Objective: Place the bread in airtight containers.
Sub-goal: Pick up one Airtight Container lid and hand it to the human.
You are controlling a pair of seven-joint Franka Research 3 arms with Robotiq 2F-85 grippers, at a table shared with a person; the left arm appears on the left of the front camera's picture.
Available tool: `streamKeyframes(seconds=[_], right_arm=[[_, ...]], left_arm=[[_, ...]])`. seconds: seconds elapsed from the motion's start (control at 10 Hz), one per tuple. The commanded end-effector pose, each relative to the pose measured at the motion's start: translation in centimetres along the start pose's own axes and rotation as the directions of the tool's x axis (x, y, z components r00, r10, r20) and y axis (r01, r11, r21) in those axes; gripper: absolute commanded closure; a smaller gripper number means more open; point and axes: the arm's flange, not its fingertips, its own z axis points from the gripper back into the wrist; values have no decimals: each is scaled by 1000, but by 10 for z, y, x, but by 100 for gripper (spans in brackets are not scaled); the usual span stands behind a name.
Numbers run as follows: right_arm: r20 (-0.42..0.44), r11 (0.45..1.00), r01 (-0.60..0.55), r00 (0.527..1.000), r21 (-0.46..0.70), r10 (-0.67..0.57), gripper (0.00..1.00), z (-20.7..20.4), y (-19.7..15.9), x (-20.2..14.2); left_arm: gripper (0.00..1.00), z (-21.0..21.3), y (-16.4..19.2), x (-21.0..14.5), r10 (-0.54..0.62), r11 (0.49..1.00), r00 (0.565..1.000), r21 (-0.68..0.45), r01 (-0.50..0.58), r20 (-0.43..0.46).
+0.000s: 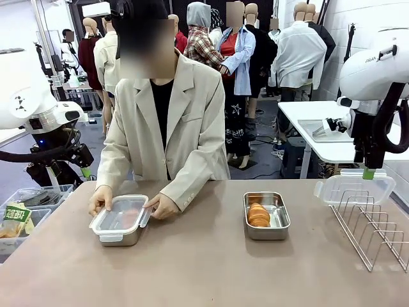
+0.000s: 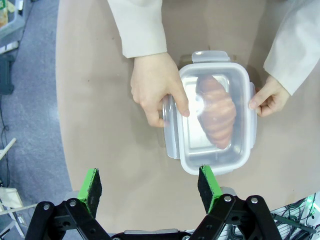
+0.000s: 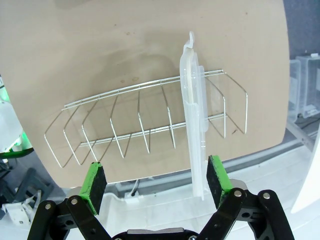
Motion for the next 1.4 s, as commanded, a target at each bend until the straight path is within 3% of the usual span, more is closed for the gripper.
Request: streamKeyframes(seconds=[0.0,1.3], right_arm=[[4,1000,16,1000,1,-16,0,1,0,2],[4,1000,16,1000,1,-16,0,1,0,2]], left_arm=[[0,1,1,0,9,1000,1000,8,-9,2],[0,1,1,0,9,1000,1000,8,-9,2]])
